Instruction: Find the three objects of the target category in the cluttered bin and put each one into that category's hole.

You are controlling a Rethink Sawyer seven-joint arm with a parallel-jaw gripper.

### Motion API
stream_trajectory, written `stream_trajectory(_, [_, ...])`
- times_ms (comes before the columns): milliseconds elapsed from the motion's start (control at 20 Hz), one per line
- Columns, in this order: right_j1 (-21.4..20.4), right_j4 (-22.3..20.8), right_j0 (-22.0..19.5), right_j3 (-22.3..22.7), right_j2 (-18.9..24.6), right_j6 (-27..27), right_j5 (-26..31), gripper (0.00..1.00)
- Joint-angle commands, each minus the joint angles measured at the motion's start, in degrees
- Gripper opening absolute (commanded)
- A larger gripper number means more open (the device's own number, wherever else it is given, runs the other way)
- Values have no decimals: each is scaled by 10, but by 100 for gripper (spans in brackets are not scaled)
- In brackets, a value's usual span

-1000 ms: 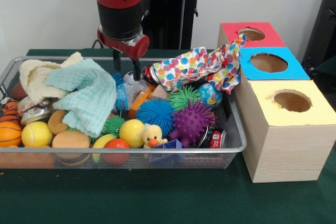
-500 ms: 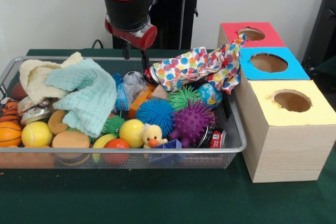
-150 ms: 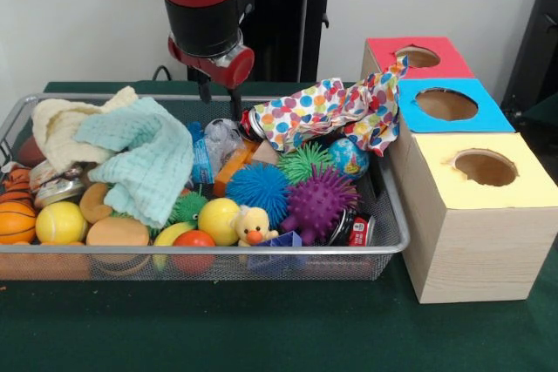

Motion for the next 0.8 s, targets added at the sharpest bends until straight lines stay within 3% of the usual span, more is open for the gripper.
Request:
stream_trajectory(50, [50,22,-22,-13,36,70,-68,100])
stream_trajectory(800, [53,73,-34,30,62,90,-121,100])
